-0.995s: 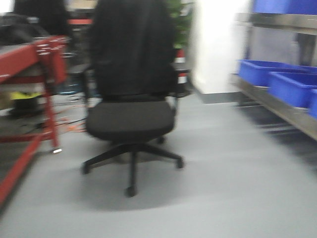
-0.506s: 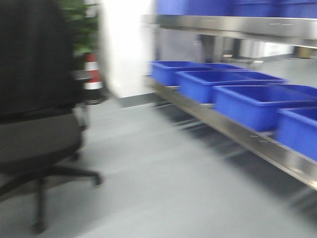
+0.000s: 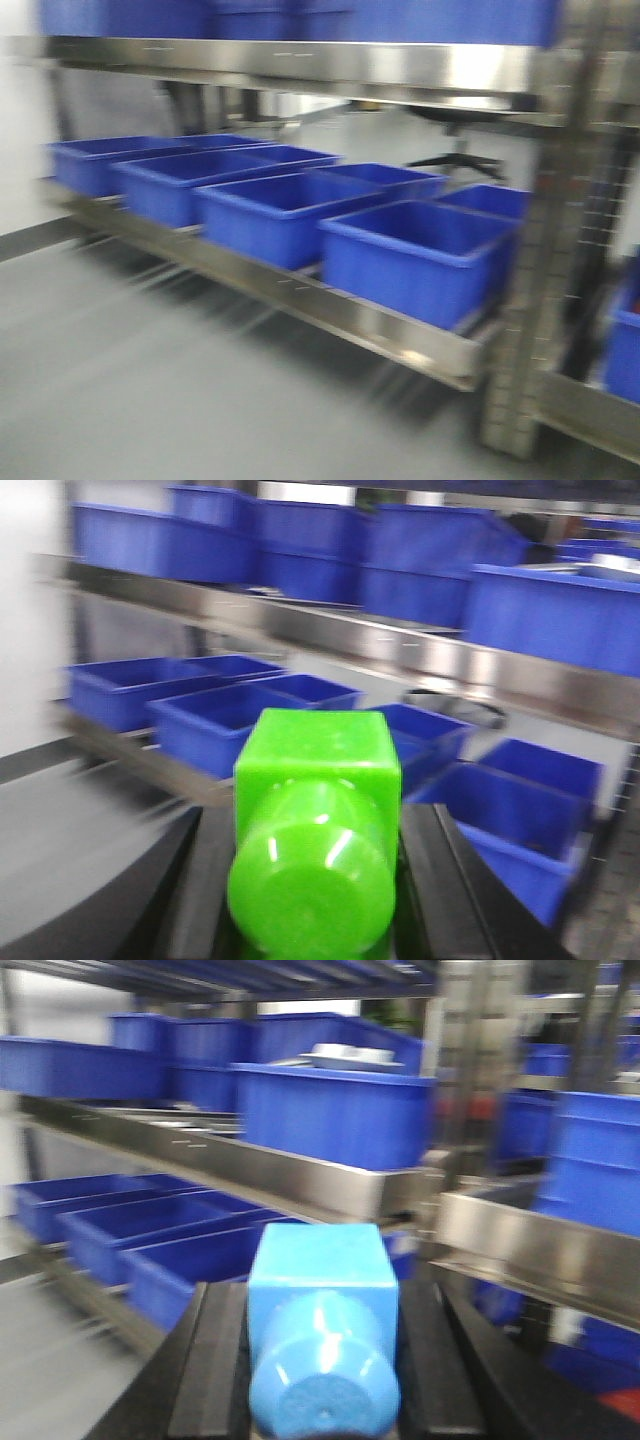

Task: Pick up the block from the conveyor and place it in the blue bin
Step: 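Drive the base up to the shelf of blue bins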

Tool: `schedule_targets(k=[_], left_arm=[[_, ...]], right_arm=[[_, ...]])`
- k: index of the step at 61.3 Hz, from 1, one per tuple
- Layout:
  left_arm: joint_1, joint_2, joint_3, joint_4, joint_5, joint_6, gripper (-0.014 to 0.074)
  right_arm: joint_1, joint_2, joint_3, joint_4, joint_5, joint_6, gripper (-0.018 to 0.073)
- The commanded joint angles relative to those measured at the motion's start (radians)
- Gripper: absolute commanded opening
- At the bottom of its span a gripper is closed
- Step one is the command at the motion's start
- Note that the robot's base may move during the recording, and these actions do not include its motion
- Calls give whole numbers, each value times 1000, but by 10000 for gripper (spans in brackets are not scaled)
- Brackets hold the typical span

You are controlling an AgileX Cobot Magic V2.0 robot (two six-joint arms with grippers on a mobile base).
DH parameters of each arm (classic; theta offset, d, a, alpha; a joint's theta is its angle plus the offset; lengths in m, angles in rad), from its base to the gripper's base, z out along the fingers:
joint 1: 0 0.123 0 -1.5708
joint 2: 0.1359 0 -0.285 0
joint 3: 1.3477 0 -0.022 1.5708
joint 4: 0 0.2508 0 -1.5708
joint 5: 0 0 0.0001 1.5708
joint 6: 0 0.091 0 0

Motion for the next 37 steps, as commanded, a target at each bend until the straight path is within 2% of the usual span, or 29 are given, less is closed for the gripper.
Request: schedule_targets(k=[1,37], left_arm=[[-5,-3,-1,0,-12,0,-111],[-5,-3,-1,0,-12,0,-111]], right_arm=[[1,-1,2,-1,-19,-3,-162],[1,-1,2,-1,-19,-3,-162]])
